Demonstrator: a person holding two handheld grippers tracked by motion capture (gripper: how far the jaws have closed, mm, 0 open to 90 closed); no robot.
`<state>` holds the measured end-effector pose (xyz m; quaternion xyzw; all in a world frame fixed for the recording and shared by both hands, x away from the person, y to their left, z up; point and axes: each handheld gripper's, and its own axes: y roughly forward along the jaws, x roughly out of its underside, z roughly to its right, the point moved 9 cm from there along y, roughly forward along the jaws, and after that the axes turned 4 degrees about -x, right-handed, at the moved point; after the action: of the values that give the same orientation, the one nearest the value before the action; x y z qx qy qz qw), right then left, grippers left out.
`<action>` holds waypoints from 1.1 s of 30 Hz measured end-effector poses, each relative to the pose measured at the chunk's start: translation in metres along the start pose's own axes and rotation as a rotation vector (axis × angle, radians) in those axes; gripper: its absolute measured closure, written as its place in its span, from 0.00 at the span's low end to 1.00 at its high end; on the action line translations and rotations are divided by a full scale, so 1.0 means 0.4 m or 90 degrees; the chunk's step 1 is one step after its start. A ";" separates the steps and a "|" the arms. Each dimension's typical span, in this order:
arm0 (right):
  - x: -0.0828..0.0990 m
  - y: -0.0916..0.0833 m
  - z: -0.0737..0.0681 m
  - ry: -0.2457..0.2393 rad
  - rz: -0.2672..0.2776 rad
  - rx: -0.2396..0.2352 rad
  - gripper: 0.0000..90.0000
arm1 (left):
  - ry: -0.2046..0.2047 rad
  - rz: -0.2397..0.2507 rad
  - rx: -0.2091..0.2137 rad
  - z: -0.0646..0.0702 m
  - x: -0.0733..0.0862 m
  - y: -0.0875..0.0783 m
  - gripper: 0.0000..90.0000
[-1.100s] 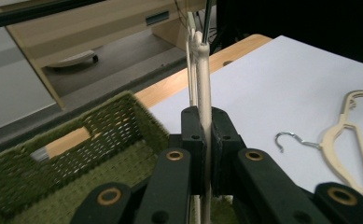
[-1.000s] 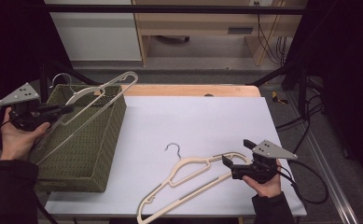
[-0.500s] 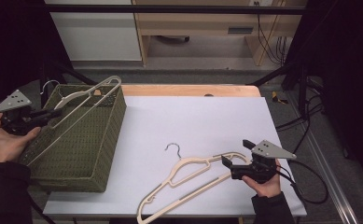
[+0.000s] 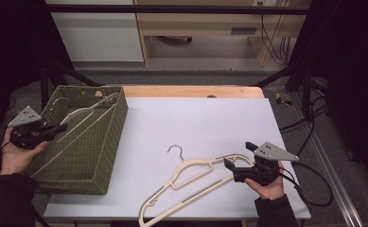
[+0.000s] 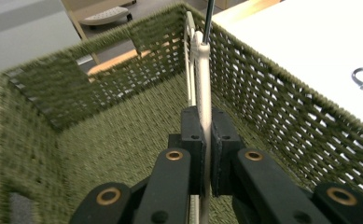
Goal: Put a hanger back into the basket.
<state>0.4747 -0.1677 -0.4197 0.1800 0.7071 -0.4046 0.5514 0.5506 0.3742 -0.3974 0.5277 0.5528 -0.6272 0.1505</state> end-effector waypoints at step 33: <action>0.002 0.005 -0.006 -0.005 -0.003 -0.005 0.06 | 0.051 -0.173 0.039 0.131 0.126 0.107 0.84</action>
<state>0.4741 -0.1648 -0.4211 0.1747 0.7067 -0.4035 0.5542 0.5376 0.3348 -0.4706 0.4770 0.6052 -0.6368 0.0259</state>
